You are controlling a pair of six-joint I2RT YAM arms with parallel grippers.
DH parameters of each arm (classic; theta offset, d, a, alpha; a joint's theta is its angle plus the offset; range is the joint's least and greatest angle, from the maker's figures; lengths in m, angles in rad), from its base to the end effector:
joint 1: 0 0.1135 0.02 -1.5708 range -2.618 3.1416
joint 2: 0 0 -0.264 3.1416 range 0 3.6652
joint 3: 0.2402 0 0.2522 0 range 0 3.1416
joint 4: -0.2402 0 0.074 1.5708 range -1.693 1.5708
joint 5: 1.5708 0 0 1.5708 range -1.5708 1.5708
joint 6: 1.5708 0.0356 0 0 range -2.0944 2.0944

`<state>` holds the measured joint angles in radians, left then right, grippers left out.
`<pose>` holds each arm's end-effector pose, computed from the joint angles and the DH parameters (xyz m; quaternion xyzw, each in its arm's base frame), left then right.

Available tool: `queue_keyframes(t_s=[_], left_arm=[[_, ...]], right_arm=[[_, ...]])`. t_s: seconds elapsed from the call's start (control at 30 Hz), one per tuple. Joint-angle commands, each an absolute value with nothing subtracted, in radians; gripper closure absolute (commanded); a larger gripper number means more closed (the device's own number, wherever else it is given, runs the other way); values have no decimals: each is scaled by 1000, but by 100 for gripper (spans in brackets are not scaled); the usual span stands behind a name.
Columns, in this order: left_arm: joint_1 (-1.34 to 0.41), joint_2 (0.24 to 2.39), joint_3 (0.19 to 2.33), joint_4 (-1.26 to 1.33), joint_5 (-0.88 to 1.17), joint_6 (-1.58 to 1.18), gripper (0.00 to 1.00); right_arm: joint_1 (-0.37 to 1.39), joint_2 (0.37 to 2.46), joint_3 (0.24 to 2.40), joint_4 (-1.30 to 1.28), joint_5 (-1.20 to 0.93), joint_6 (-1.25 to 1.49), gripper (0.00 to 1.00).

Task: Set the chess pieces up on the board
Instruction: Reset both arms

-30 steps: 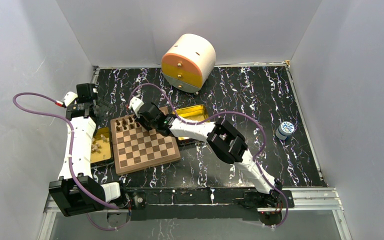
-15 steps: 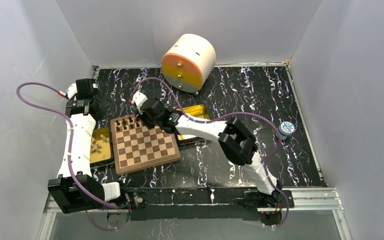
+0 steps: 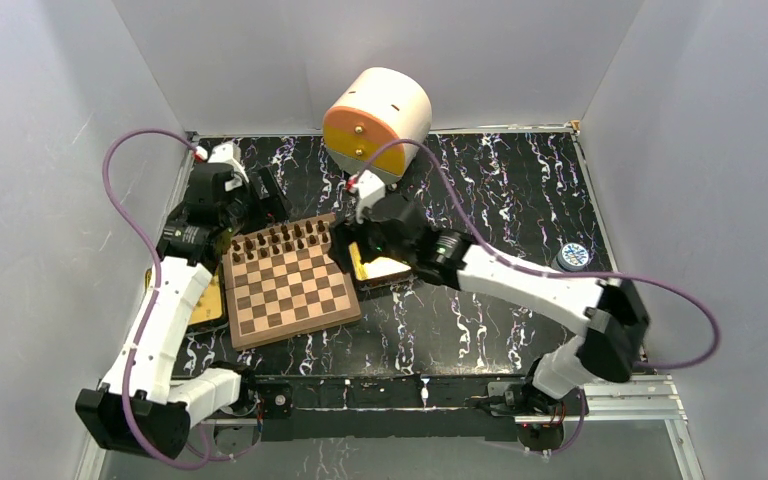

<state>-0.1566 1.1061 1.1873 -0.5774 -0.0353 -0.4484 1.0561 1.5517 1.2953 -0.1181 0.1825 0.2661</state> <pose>0.2346 -0.0358 0.3770 -0.1338 0.8485 -0.1380 0.4930 0.1871 0.3176 0.3335 -0.2693 0.7793 0.2849 0.4889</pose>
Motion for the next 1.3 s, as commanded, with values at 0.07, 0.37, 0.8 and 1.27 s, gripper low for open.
queue_keyframes(t_s=[0.07, 0.37, 0.8, 1.27], left_arm=[[-204, 991, 1054, -433, 166, -414, 8], [-213, 895, 885, -372, 260, -466, 8], [-215, 759, 826, -209, 518, -486, 8], [-215, 741, 840, -236, 419, -506, 7]], right_arm=[[1060, 1261, 1110, -221, 205, 426, 1], [1060, 963, 965, -368, 480, 614, 1], [1059, 923, 1000, -427, 487, 691, 1], [1059, 928, 1005, -424, 471, 673, 1]])
